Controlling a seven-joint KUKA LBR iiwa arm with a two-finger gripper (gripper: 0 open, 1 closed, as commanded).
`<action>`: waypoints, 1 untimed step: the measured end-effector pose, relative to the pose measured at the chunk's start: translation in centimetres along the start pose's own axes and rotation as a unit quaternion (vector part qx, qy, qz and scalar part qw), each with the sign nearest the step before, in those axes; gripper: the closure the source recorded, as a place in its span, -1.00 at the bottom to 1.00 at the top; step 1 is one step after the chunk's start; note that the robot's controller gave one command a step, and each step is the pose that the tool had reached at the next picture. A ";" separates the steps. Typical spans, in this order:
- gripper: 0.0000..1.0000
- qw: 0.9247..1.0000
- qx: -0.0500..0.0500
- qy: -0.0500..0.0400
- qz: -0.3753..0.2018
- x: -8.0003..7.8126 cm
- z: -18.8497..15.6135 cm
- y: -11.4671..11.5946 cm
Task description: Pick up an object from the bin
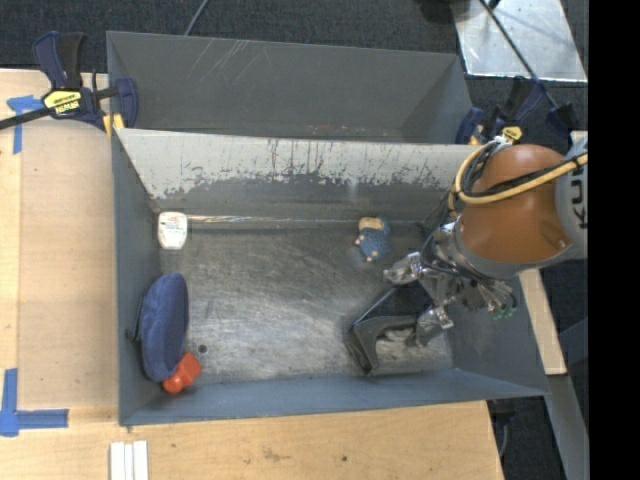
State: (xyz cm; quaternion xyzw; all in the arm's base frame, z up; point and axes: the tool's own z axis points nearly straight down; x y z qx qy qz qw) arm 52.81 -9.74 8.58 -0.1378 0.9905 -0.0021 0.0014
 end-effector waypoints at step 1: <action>1.00 1.000 0.000 -0.002 -0.008 -1.1 -16.2 -0.2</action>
Offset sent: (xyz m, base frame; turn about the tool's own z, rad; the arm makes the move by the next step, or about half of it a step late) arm 0.0096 0.0017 0.1597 -0.0176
